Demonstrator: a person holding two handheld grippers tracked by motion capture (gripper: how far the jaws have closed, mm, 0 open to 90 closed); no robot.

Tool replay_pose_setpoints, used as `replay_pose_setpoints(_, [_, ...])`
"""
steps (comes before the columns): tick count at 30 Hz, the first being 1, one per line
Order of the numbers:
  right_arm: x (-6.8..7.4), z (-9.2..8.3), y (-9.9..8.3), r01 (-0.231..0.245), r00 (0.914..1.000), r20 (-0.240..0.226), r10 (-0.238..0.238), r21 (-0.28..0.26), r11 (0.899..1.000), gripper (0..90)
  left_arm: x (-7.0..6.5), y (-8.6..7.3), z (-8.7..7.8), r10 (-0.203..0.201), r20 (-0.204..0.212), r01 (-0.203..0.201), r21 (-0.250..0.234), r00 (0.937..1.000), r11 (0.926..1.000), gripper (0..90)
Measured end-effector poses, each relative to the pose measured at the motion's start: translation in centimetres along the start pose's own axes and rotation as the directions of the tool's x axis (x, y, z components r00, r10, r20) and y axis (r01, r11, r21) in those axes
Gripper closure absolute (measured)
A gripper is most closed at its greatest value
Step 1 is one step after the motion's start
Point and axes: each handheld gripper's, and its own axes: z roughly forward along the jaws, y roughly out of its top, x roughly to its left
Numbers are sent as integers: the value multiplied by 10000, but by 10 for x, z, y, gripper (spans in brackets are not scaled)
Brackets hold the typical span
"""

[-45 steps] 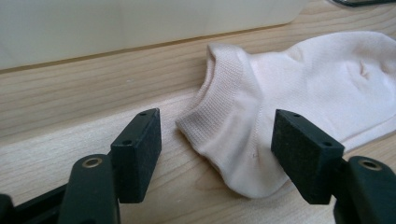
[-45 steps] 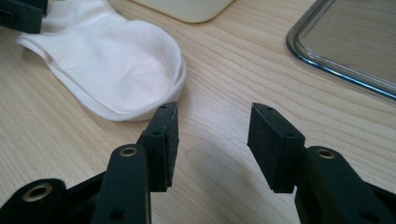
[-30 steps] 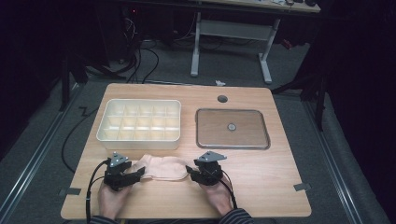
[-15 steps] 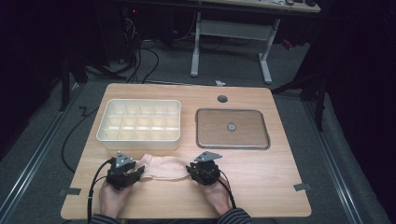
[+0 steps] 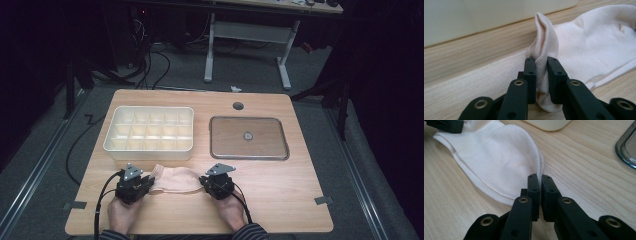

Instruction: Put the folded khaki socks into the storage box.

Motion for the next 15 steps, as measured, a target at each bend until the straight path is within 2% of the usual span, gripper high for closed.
replay_pose_setpoints(1, [0, 0, 0, 148, 9999, 73, -148, -33, 9999, 866, -1, 0, 0, 20, -24, -20, -37, 10000, 10000, 798])
replay_pose_setpoints(4, [0, -1, 1, 160, 9998, 126, -159, -99, 9998, 869, 0, 2, 0, -84, 188, 86, -85, 9998, 9999, 805])
replay_pose_setpoints(7, [-2, -4, 1, -23, 10000, 60, 24, -254, 9997, 870, 0, 3, -1, -213, 422, 222, -223, 9989, 9995, 806])
replay_pose_setpoints(15, [-8, -15, 1, -193, 9998, 51, 196, -532, 9984, 870, -5, 9, -5, -167, 848, 210, -503, 9963, 9985, 807])
